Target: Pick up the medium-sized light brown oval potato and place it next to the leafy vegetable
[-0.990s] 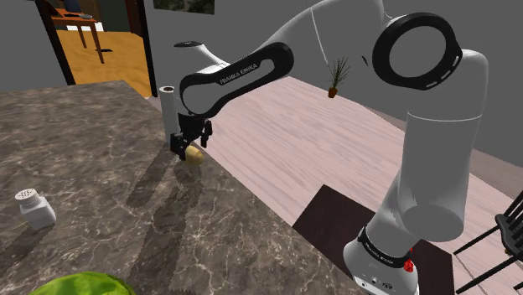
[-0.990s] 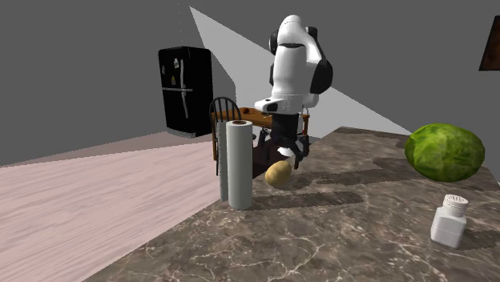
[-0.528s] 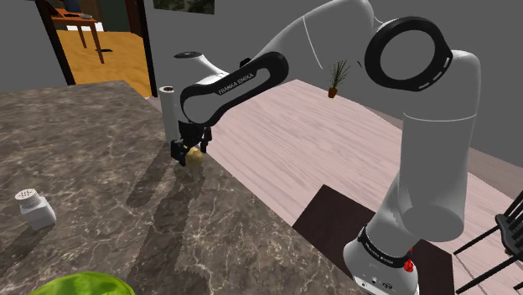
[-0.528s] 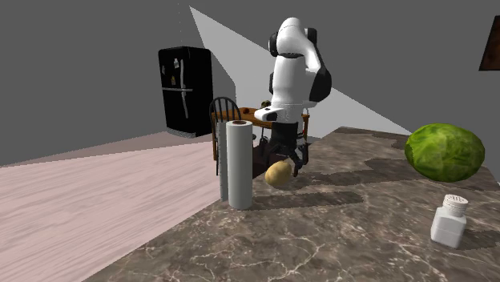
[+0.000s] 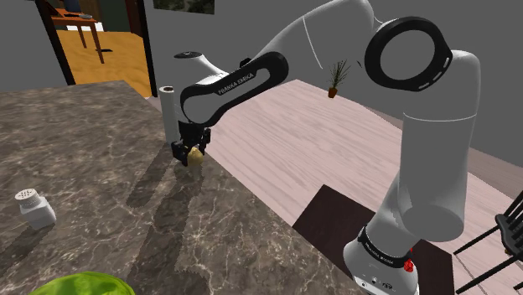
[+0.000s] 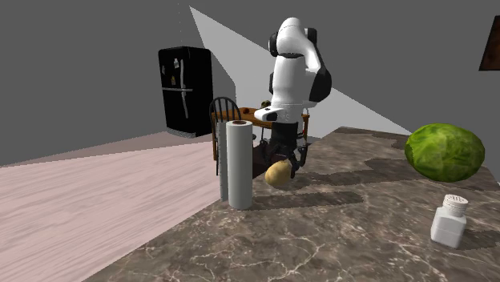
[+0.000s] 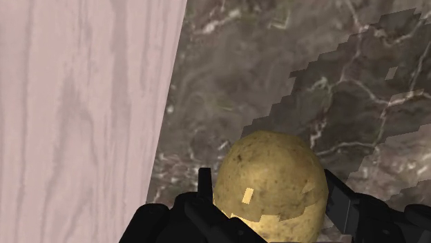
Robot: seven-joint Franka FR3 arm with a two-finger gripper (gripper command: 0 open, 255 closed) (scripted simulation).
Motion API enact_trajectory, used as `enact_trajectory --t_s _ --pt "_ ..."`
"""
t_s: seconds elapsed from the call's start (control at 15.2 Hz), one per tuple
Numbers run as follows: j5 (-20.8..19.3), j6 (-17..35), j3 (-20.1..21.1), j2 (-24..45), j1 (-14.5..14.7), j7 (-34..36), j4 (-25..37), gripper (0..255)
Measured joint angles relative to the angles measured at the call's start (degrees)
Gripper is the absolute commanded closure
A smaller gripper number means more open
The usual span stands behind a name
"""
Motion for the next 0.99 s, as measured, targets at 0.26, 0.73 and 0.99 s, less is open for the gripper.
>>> enact_trajectory --t_s 0.26,0.73,0.99 --pt "0.0 0.0 0.0 0.0 0.0 0.0 0.0 255" --pt "0.5 -2.3 0.2 -1.6 -0.1 -0.3 0.8 255" --pt "1.0 -4.8 0.4 -3.1 -0.3 -0.8 1.8 255"
